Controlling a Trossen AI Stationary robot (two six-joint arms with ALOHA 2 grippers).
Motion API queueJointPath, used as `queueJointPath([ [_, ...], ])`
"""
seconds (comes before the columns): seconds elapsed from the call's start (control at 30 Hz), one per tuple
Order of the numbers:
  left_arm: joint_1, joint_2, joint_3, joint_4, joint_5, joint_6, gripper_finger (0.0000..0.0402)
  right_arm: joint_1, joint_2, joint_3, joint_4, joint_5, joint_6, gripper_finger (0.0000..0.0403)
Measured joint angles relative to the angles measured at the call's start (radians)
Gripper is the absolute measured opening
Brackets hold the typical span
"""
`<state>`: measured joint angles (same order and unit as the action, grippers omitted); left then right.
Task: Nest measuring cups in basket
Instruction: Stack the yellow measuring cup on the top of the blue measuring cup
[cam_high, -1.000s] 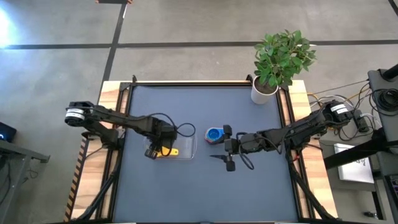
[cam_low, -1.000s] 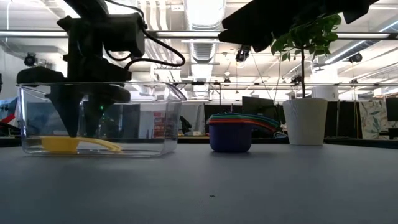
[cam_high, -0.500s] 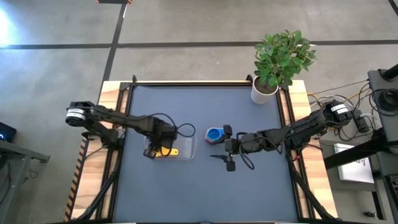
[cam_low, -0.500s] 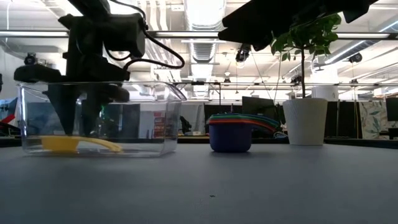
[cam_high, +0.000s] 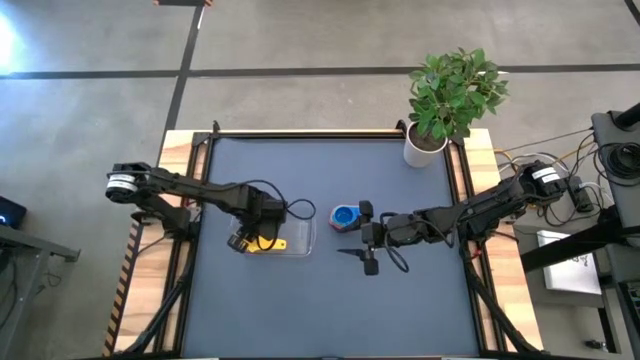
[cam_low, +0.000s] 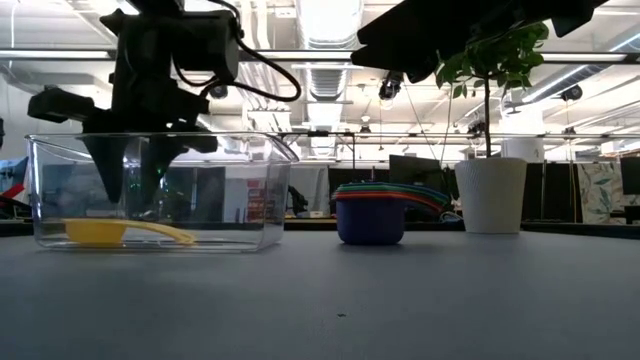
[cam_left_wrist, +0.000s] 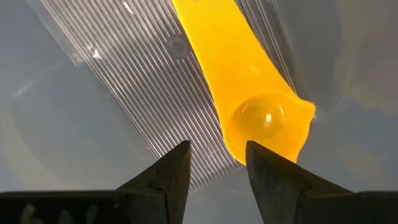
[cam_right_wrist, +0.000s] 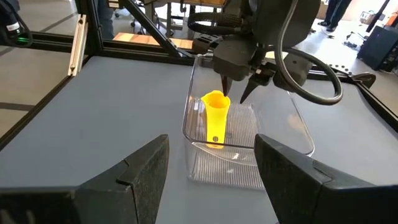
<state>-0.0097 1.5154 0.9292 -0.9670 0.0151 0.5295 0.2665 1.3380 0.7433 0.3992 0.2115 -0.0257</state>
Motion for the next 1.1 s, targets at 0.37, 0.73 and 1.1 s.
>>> queueJointPath([
  [0.37,0.01,0.0,0.003,0.033,-0.003,0.057,0.0105,0.0,0.0,0.0,0.0,0.0,0.0,0.0226],
  [0.73,0.048,-0.002,0.098,-0.055,0.001,0.066,0.0098,0.0,0.0,0.0,0.0,0.0,0.0,0.0226],
  [1.1,0.101,0.101,0.122,-0.059,0.164,0.122,0.0097,0.0,0.0,0.0,-0.005,-0.001,0.006,0.0226],
])
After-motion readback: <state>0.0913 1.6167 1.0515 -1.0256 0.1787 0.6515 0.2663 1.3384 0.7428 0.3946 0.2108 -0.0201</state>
